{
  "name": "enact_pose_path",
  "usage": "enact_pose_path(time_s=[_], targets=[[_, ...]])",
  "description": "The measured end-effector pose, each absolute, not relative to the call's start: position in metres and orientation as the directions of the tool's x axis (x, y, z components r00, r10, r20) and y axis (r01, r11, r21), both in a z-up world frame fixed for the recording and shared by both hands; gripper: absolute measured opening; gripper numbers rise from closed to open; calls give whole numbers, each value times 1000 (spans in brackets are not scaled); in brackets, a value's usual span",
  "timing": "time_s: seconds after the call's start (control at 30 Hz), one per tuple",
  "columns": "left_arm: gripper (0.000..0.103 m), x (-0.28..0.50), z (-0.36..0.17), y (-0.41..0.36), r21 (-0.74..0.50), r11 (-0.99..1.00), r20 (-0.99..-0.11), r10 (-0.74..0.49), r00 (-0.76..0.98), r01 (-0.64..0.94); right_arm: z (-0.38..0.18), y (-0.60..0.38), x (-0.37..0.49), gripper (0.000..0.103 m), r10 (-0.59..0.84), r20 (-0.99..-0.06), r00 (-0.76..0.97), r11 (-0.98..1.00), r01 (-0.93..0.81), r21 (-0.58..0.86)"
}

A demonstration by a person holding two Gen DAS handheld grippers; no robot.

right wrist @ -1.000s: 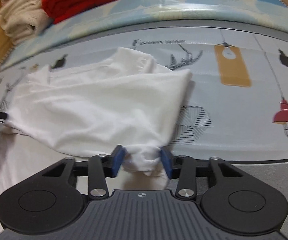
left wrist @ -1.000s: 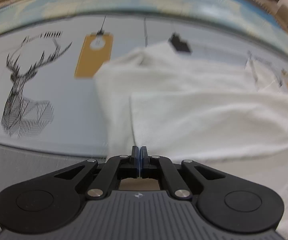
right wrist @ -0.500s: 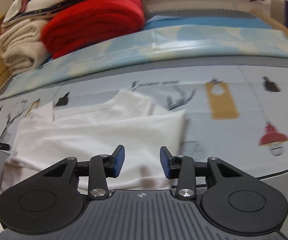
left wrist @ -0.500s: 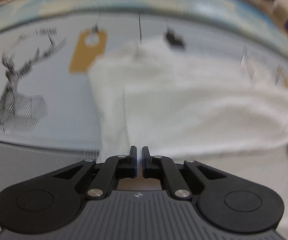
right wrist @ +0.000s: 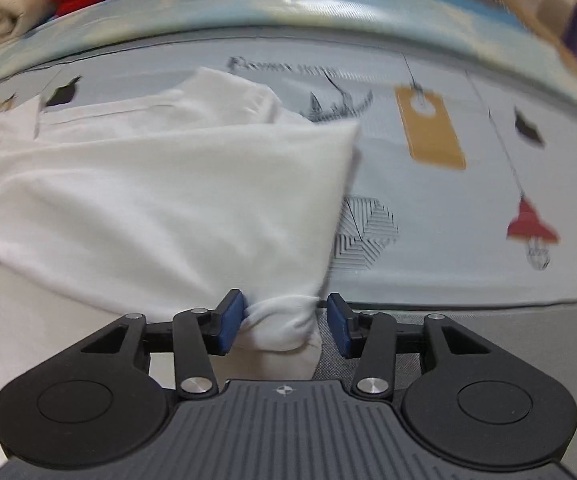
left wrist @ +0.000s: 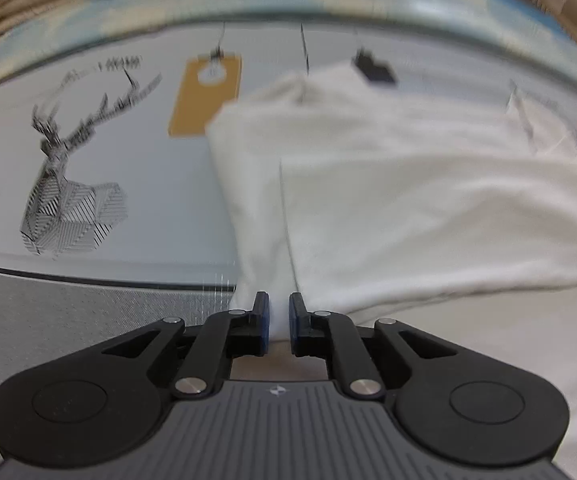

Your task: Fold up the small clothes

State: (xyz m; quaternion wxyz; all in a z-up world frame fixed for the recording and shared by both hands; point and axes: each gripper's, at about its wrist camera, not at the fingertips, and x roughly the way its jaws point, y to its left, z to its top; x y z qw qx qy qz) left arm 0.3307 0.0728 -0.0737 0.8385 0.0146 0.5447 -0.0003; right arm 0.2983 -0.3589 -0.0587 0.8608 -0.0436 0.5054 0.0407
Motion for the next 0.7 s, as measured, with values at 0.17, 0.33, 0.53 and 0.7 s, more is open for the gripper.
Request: enact_pose_path(time_s=[0.17,0.33,0.53,0.7], targets=[[23,307,-47,78,26,999,-881,13,473,22,-11,-356,271,48,43,-803,594,998,-65,5],[24,278,-32,94,50,999,-864,41,502,6,27,-376,226,49,45,-741,670,993,49,105],[24,226,-24,127,50,997,-865,72,497,-57,43,-411,150,49,55,-719,693,956,172,239],[24,168,-25,145,-6,998,-877,28,480,-69,23,-415,93,49,36,-760,649,960,190,208]])
